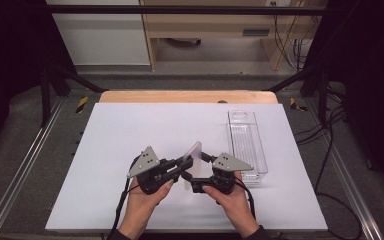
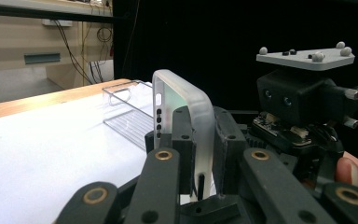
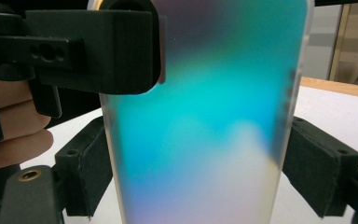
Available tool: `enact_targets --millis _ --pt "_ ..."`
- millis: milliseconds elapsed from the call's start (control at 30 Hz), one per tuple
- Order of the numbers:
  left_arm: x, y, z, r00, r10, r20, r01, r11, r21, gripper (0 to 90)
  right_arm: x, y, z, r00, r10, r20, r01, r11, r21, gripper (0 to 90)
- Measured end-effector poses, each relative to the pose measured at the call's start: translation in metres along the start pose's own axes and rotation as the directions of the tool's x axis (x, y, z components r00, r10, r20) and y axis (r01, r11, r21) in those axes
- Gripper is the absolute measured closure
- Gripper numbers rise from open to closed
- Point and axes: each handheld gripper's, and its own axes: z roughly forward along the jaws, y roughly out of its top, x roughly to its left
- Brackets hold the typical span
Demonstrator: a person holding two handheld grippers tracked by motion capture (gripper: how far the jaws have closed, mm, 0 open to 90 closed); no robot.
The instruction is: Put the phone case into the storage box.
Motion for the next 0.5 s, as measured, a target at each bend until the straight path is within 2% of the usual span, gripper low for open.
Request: enact_targets --millis 500 --pt "-0.0008 -0.0003 0.0004 1.0000 -0.005 -0.006 0.005 1.0000 0.002 80.5 0.0004 0.0002 -0.0007 0.9998 -0.012 0.013 0.012 1.000 0.010 17.4"
